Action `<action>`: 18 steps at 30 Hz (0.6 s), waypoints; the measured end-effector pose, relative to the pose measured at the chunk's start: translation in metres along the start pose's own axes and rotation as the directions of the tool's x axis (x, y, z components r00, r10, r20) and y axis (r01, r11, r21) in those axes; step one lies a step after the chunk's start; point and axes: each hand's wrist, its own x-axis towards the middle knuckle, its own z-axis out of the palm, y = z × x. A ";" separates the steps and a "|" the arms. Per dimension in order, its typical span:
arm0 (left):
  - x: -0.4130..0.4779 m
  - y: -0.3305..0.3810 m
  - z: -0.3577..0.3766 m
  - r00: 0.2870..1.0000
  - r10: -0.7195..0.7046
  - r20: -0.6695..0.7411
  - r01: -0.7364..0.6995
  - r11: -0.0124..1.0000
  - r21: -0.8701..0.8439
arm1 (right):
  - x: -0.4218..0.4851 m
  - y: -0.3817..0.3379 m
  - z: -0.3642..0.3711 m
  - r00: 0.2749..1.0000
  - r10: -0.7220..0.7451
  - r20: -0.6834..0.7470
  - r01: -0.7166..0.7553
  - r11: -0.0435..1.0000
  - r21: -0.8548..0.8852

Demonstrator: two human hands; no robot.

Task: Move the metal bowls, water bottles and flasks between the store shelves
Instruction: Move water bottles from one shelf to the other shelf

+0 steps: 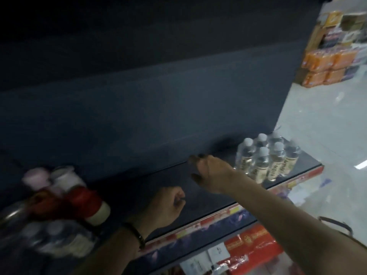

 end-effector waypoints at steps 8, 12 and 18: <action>-0.203 -0.151 -0.098 0.965 -0.083 -0.247 0.157 0.941 0.298 | -0.015 -0.250 0.028 0.972 -0.230 0.043 0.226 0.971 0.082; -0.300 -0.218 -0.143 0.922 -0.231 -0.312 0.306 0.927 0.219 | -0.021 -0.372 0.042 0.937 -0.340 0.079 0.333 0.938 0.094; -0.409 -0.309 -0.191 0.814 -0.438 -0.382 0.524 0.837 0.156 | -0.019 -0.522 0.070 0.860 -0.496 0.119 0.497 0.868 0.025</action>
